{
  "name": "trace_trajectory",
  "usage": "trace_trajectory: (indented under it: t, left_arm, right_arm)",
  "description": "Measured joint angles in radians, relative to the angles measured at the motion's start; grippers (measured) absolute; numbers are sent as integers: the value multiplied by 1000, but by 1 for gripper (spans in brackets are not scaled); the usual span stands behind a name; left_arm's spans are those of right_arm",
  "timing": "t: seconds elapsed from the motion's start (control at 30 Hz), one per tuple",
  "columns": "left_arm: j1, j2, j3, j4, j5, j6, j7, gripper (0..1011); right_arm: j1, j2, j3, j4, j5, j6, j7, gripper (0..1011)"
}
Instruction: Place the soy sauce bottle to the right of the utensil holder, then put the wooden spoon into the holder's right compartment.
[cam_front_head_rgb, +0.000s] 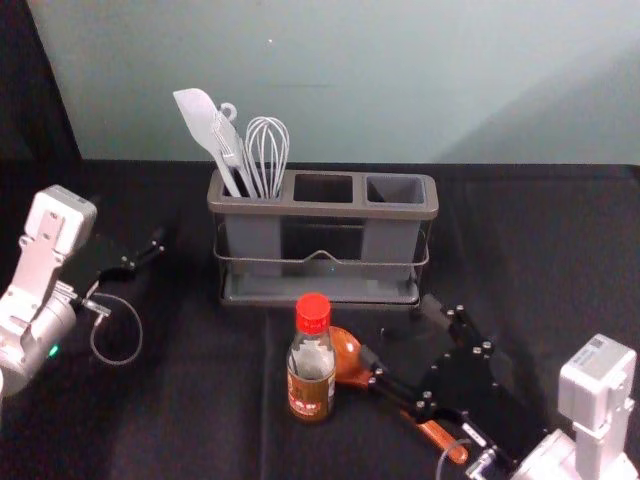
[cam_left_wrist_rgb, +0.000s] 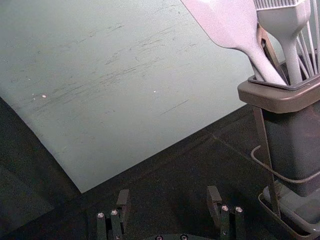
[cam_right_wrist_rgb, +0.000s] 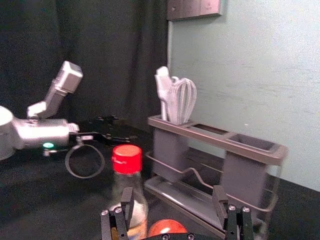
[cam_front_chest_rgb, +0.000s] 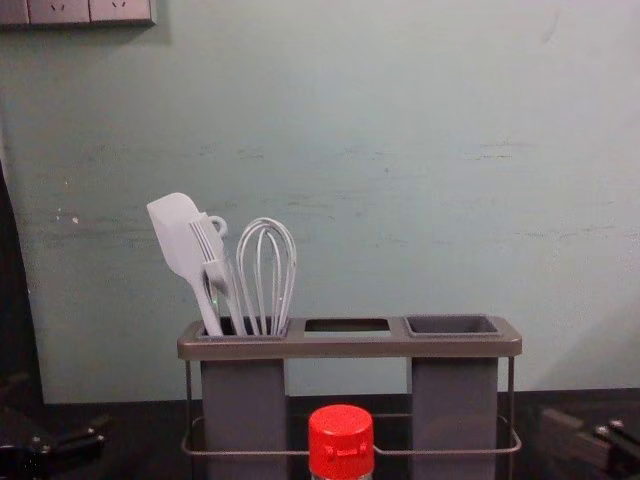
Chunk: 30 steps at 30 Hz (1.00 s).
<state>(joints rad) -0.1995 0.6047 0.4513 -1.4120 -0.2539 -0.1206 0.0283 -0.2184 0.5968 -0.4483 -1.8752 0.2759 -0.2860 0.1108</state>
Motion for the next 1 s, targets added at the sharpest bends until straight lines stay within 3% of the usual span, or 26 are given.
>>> trace_trajectory:
  t: [0.43,1.0]
  left_arm:
    - [0,0,0,0,0,0,0,1000]
    - [0,0,0,0,0,0,0,1000]
  right_arm:
    - [56,-47,-24,3,64,67,125,1004]
    - [168,-152,-57,89,24,136,193,1004]
